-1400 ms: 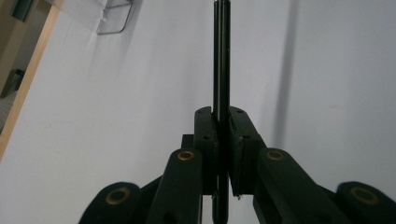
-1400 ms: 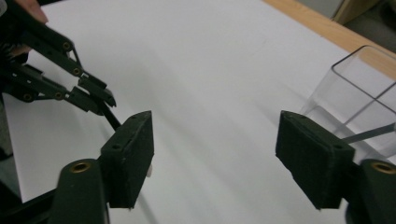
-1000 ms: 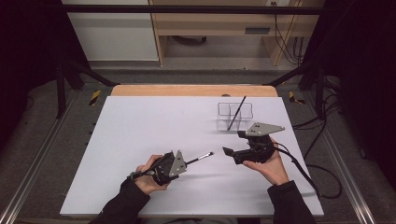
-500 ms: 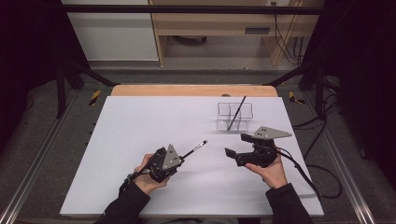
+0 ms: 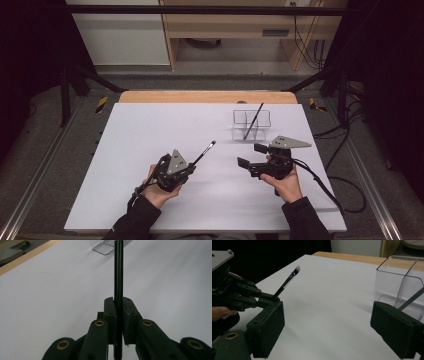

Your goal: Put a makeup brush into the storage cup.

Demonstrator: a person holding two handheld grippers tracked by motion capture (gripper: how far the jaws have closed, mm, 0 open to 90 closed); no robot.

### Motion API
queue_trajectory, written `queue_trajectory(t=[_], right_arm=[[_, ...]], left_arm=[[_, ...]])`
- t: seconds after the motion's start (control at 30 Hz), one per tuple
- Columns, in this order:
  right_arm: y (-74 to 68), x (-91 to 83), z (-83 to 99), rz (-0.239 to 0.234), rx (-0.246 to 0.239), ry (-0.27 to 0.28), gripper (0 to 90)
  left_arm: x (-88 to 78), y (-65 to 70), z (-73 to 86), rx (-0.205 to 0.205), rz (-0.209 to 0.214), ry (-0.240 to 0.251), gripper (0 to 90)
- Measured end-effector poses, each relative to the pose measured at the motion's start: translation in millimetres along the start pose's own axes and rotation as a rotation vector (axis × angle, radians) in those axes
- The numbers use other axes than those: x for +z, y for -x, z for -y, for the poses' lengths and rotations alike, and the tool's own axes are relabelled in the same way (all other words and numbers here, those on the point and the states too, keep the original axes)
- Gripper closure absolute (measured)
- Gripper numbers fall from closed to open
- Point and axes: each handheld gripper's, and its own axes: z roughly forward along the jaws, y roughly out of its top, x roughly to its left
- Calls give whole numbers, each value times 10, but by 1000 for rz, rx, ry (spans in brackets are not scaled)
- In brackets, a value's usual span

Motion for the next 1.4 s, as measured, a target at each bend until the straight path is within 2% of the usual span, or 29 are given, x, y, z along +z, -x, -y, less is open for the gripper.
queue_trajectory(t=[0.17,0.3,0.43,0.63,0.93,1.17,1.4], right_arm=[[-13,29,4,-35,30,11,160],[-12,36,-5,-59,59,32,163],[-14,45,-9,-63,76,41,161],[-26,94,12,-80,90,45,159],[-33,125,8,-84,121,73,165],[-56,182,3,-82,128,76,177],[-104,224,-18,-96,141,101,186]], left_arm=[[-14,-14,-2,-38,6,10,831],[-20,-5,-13,-62,-7,21,830],[-26,-10,-13,-81,-38,30,830],[-36,-25,-5,-119,-40,51,830],[-19,-17,-21,-149,-16,59,830],[15,16,-50,-146,1,56,830],[56,48,-90,-166,-3,58,830]])
